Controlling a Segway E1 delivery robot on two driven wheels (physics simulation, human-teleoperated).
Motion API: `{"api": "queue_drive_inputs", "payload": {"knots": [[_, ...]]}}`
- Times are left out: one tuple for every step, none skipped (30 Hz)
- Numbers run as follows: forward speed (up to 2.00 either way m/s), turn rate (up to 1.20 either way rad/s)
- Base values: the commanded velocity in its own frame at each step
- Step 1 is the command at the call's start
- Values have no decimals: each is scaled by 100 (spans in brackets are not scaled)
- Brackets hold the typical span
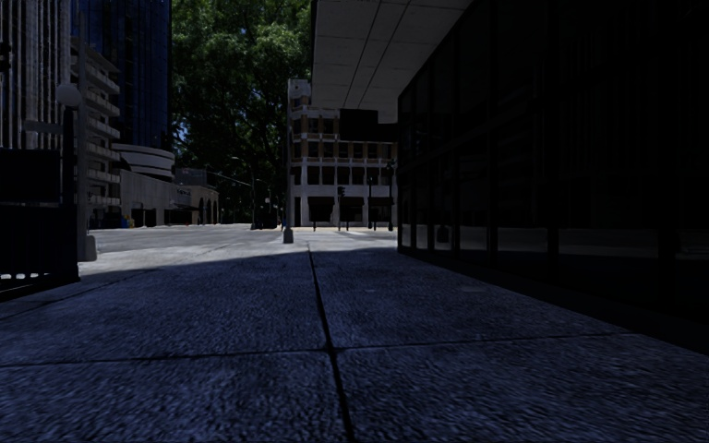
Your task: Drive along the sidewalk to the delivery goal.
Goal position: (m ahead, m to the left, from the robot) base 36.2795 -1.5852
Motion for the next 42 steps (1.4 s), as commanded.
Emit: {"api": "queue_drive_inputs", "payload": {"knots": [[199,26],[199,28],[199,18],[199,18],[199,0],[199,0],[199,0],[199,0],[199,0],[199,0],[199,0],[199,0],[199,0],[199,0],[199,0],[199,0],[199,0],[199,20],[199,20],[199,33],[199,40],[199,42],[199,42],[199,31],[199,0],[199,0],[199,0],[199,0],[199,0],[199,0],[199,0],[199,0],[199,0],[199,0],[199,0],[199,0],[199,0],[199,0],[199,0],[199,0],[199,0],[200,0]]}}
